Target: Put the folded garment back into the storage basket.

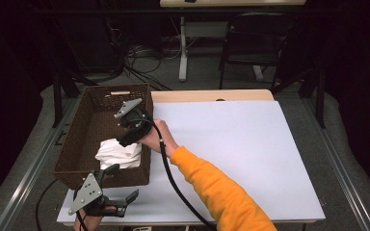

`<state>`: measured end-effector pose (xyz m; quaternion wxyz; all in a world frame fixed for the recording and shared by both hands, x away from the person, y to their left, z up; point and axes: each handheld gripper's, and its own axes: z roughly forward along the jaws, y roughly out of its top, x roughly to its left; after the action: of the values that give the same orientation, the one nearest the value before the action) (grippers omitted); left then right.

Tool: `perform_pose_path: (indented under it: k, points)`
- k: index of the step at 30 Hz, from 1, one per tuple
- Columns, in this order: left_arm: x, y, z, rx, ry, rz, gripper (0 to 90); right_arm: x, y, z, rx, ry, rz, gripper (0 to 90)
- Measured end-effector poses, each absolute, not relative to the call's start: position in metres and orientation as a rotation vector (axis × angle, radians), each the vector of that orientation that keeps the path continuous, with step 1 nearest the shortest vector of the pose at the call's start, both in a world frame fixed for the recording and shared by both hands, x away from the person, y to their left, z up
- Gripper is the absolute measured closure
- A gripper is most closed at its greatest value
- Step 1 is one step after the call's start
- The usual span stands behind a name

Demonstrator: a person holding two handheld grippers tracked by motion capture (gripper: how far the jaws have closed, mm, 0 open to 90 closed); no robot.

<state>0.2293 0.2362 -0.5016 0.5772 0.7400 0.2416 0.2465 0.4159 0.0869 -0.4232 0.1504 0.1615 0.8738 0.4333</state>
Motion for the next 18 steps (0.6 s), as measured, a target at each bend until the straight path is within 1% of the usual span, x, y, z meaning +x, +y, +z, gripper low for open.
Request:
perform_pose_path:
  k: [7, 12, 18]
  points:
    - [0.229, 0.236, -0.502, 1.732, 0.566, 0.579, 1.4, 0.416, 0.063, -0.416, 0.487, 2.515, 1.240, 8.1]
    - [0.229, 0.236, -0.502, 1.733, 0.566, 0.581, 1.4, 0.418, 0.045, -0.413, 0.508, 2.508, 1.239, 4.3]
    - [0.229, 0.236, -0.502, 1.734, 0.564, 0.582, 1.4, 0.417, 0.022, -0.409, 0.534, 2.508, 1.250, 3.2]
